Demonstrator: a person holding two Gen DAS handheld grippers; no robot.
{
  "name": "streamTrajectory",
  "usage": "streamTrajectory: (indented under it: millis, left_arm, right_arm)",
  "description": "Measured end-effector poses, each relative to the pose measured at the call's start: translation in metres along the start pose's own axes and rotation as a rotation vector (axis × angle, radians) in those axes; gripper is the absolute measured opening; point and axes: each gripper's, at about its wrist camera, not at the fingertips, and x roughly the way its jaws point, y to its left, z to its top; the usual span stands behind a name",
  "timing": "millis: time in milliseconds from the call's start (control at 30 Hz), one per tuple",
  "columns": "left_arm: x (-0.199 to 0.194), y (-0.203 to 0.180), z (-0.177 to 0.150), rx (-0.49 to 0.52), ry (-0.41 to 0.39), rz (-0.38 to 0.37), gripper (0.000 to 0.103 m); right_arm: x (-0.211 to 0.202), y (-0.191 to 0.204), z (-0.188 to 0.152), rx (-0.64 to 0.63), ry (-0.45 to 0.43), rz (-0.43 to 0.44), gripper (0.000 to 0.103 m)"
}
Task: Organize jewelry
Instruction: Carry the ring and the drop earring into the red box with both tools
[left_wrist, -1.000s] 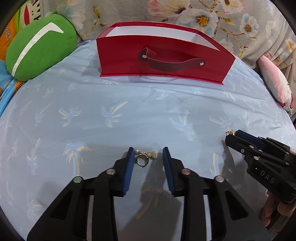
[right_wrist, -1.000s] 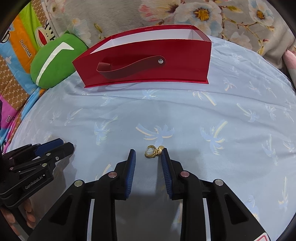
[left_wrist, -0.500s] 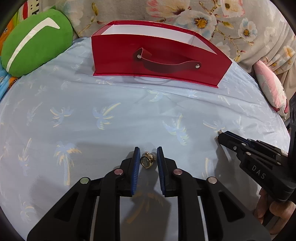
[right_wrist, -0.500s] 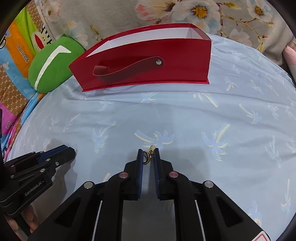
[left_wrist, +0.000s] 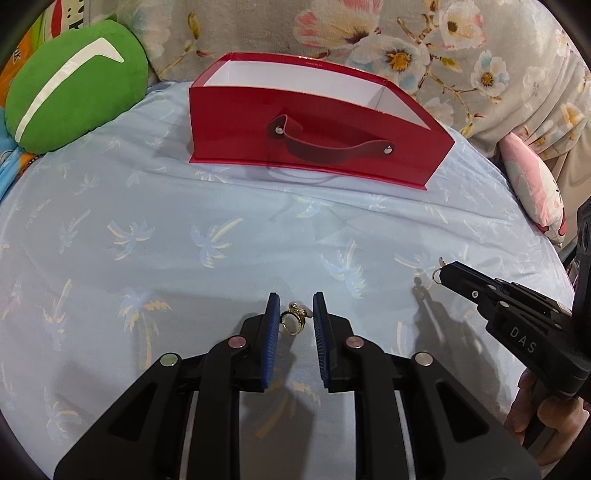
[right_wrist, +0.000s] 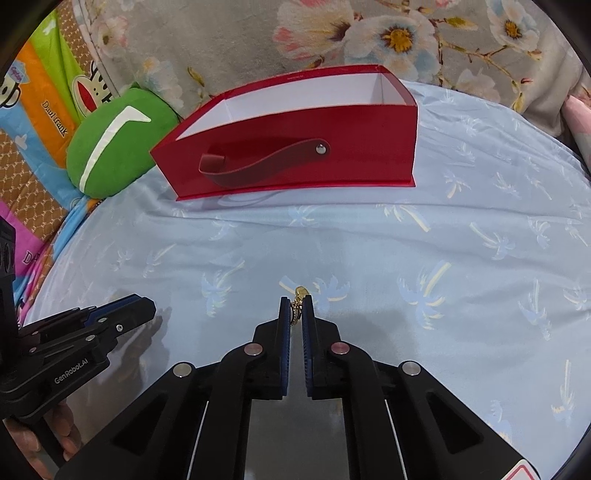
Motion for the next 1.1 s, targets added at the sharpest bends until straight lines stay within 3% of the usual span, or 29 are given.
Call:
streamTrajectory:
  millis: [267,500,867,1100]
  left_arm:
    - [-0.023,-0.004,0.017,0.012,-0.054,-0.001,0.017]
    - [-0.038,-0.007,0.049,0.046,-0.12,0.021,0.017]
    - [-0.044,-0.016,0.136,0.121,-0.231,0.057,0.018]
    - [-0.021,-0.026,0.197,0.147,-0.263,0.044,0.018]
  right_arm:
    - [-0.028,0.004,0.021,-0.015,-0.072,0.021,0.005]
    - [-0.05,0.009,0.06,-0.057,-0.153,0.034,0.005]
    - [-0.059,0.019,0.138,-0.143,-0.264,0.001,0.005]
    - [-0.029,0.007,0.193,-0.122,-0.251,0.016,0.005]
